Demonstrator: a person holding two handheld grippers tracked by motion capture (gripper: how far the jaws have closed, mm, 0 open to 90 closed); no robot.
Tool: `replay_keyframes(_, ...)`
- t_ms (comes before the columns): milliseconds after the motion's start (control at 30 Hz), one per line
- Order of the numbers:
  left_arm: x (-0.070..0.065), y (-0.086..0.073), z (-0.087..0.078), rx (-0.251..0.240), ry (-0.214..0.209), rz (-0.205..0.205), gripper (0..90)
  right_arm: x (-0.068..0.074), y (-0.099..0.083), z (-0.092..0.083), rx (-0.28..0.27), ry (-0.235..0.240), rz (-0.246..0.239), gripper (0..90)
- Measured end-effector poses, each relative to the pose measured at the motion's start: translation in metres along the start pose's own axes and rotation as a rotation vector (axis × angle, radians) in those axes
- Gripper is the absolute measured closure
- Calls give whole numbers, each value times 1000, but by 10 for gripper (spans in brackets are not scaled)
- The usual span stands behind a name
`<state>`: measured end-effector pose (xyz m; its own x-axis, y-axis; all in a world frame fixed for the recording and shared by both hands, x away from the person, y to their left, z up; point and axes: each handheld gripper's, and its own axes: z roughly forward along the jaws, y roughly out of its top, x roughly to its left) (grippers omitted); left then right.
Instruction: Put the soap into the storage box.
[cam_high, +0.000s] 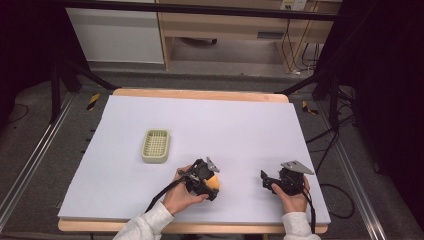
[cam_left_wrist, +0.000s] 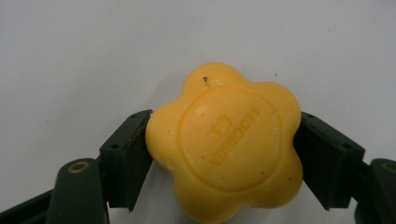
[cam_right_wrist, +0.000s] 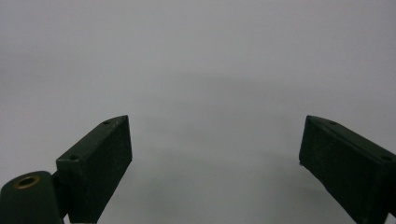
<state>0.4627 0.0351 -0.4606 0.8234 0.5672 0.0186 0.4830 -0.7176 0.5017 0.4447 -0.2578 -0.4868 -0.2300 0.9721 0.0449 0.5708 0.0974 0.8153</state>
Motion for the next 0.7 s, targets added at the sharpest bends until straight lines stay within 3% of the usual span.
replay_keyframes(700, -2, 0, 1, 4, 18, -7, 261, 0, 0, 0, 0, 5, 5, 104)
